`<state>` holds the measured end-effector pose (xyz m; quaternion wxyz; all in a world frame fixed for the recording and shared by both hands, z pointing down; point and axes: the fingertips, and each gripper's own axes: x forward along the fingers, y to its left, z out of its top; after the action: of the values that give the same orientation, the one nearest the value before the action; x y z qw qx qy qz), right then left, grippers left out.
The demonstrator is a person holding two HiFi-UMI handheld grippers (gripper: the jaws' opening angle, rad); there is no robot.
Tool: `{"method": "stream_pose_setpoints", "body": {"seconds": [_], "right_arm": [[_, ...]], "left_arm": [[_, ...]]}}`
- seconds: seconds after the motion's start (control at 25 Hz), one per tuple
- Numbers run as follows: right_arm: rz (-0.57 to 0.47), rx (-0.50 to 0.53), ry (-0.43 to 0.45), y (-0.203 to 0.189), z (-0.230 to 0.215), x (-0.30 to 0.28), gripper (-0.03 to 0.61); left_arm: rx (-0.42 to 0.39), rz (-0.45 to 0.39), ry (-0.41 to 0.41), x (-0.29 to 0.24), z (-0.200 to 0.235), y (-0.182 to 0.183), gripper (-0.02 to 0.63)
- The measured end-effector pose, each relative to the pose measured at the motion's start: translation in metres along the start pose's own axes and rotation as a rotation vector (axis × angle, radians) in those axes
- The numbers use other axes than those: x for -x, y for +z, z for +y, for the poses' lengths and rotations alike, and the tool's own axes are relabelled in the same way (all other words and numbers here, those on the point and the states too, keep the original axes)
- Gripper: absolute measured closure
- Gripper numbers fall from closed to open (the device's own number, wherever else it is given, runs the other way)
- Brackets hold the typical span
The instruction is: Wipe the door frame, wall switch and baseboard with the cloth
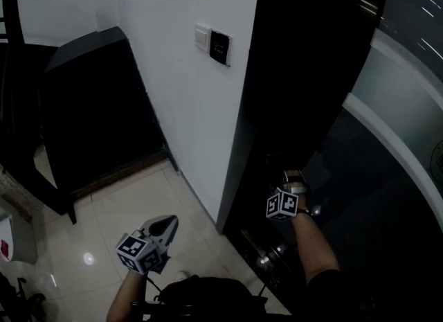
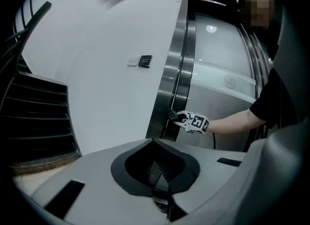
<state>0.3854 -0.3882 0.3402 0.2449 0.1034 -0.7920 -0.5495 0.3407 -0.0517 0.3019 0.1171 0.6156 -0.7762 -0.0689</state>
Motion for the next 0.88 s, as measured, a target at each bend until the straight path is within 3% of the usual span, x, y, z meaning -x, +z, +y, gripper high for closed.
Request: {"method": "stream_pose_setpoints", "body": {"seconds": [0.24,0.36,0.48,0.64,0.76,0.88], "right_arm": [[-0.013,0.005,0.016,-0.001,0.01,-0.004,0.485],[-0.004,-0.045,0.02,-0.002,0.018,-0.007,0.485],[0.014,-0.166,0.024,0.002,0.027,-0.009,0.483],[0.026,-0.3,0.11,0.003,0.051,-0.001,0.485],[0.009,-0.464,0.151,-0.001,0.06,0.017,0.485],[-0.074,-0.657,0.208,0.0,0.069,0.035,0.485]], "left_arm": [[-0.014,0.002,0.007,-0.004,-0.001,0.001,0.624],[-0.026,0.004,0.01,-0.007,-0.002,0.003,0.624],[-0.041,0.007,0.006,-0.013,-0.004,0.004,0.624],[-0.05,0.005,-0.021,-0.021,-0.017,0.006,0.624],[-0.043,0.001,-0.038,-0.025,-0.025,0.004,0.624],[-0.041,0.0,-0.027,-0.027,-0.027,0.002,0.624]]}}
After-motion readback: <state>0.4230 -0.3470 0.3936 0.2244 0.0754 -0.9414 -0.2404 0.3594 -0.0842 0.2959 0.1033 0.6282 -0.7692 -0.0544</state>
